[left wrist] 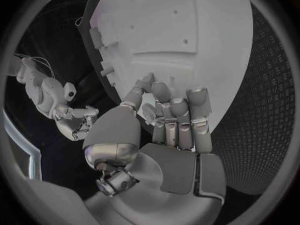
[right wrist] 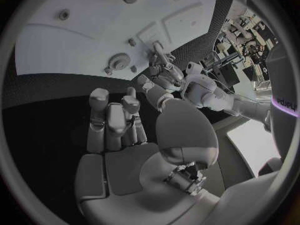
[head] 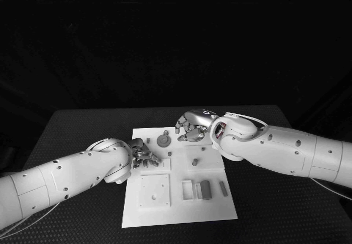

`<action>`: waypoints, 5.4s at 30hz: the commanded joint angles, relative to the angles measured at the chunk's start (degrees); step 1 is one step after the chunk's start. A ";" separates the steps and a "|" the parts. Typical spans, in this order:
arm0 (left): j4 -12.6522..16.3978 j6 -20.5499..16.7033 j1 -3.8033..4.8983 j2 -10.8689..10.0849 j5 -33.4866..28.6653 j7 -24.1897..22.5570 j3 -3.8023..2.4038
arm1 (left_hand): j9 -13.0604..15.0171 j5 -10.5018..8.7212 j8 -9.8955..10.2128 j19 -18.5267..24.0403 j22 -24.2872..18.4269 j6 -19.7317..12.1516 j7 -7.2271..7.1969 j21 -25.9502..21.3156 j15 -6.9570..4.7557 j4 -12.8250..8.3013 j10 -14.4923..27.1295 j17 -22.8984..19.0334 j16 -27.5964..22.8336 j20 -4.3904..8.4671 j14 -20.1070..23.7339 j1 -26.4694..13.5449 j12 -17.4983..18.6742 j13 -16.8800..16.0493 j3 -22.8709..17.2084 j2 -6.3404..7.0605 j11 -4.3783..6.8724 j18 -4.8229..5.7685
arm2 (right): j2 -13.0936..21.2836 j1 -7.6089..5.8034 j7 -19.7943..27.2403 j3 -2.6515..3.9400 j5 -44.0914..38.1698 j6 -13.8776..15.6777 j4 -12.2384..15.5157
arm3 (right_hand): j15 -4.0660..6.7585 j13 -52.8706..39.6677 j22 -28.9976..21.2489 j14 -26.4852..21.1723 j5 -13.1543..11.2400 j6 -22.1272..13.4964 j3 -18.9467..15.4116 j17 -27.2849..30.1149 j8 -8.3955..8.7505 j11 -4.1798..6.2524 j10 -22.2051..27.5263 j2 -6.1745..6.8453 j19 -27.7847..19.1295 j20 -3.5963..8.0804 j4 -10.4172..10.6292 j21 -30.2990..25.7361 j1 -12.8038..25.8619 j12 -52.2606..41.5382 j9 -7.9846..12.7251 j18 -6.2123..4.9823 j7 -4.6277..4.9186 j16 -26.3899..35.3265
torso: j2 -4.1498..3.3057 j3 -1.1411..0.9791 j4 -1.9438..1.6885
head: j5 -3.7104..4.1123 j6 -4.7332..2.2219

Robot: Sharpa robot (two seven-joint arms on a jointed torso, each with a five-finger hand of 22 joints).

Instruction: Assemble the parts on the task board

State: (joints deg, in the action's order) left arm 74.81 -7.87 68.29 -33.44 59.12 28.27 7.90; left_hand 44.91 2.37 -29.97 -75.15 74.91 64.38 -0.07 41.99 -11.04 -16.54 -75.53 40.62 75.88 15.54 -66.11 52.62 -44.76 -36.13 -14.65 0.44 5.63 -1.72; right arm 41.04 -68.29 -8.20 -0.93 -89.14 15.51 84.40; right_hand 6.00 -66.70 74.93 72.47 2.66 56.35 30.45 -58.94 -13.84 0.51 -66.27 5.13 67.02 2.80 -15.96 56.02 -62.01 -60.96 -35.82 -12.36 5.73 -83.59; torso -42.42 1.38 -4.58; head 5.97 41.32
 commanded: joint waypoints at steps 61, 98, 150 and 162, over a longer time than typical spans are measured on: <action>0.33 0.44 0.02 0.37 -0.37 -1.01 -0.12 | 0.02 0.40 0.52 0.06 0.84 0.34 0.10 -1.07 -0.58 7.35 0.62 -1.39 0.83 0.46 0.38 -7.75 -0.63 1.05 -1.88 5.78 0.25 -3.30 | 0.08 0.03 0.09 0.03 -0.18 -1.00 -0.15 | 0.14 0.01 0.41 -0.50 0.12 -0.17 0.22 0.32 0.35 -0.43 0.07 0.12 -0.01 0.51 0.19 -0.45 0.75 0.26 -0.12 -2.64 0.61 0.48 | -0.01 0.04 0.01 | 0.17 0.03; 0.21 0.50 0.02 0.51 0.34 -0.35 -0.13 | -0.20 9.62 0.46 -1.10 1.12 0.99 0.30 -0.19 -0.36 0.79 0.35 -2.59 1.63 0.14 -0.12 3.92 -1.74 2.10 -15.43 3.87 0.04 -2.51 | 0.12 0.03 0.06 0.03 -0.16 -0.93 -0.10 | 0.12 0.01 0.41 -0.46 0.12 -0.21 0.22 0.30 0.39 -0.45 0.06 0.19 0.03 0.50 0.25 -0.47 0.87 0.27 -0.14 -2.64 0.63 0.49 | 0.01 -0.02 0.00 | 0.10 0.05; 2.20 -2.74 -0.01 -0.21 4.67 -0.21 -0.11 | 0.46 15.46 -0.21 -1.69 1.11 2.03 -0.22 0.72 -0.87 0.13 -0.67 -2.48 2.74 0.33 -1.01 5.00 -2.78 2.05 -16.25 4.05 0.57 -2.48 | 0.32 0.03 0.08 0.03 0.12 -0.78 -0.15 | 0.08 0.02 0.40 -0.37 0.12 -0.33 0.15 0.25 0.52 -0.49 0.04 0.39 0.12 0.48 0.79 -0.54 1.54 0.30 -0.18 -2.64 0.68 0.50 | -0.02 0.07 0.01 | 0.11 0.08; 3.24 -3.81 -0.07 -0.77 6.46 -0.79 -0.10 | 0.47 15.31 -0.21 -1.72 1.09 2.07 -0.25 0.72 -0.91 0.09 -0.71 -2.49 2.76 0.34 -1.07 5.14 -2.80 2.07 -16.31 4.11 0.60 -2.50 | 0.38 0.04 0.08 0.03 0.14 -0.80 -0.15 | 0.08 0.02 0.40 -0.37 0.12 -0.34 0.16 0.27 0.53 -0.49 0.04 0.42 0.14 0.48 0.88 -0.55 1.62 0.30 -0.19 -2.64 0.68 0.51 | 0.03 0.08 -0.05 | 0.14 0.13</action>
State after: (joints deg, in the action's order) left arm 77.87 -10.66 68.23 -34.24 64.55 28.49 7.82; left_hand 45.31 17.46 -29.90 -76.59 74.91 66.03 -0.20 42.43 -10.86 -12.46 -75.85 38.09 78.28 15.75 -66.35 54.10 -47.20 -34.08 -26.85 7.63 6.16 -1.12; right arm 41.41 -68.28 -8.23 -0.93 -88.87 15.07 84.22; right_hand 5.92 -66.70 74.93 72.36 2.66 56.02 30.60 -58.66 -13.64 0.51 -66.26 5.58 67.06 3.05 -15.48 55.80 -61.10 -60.96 -35.95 -12.36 6.05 -83.37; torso -42.42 1.45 -4.63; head 6.14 41.47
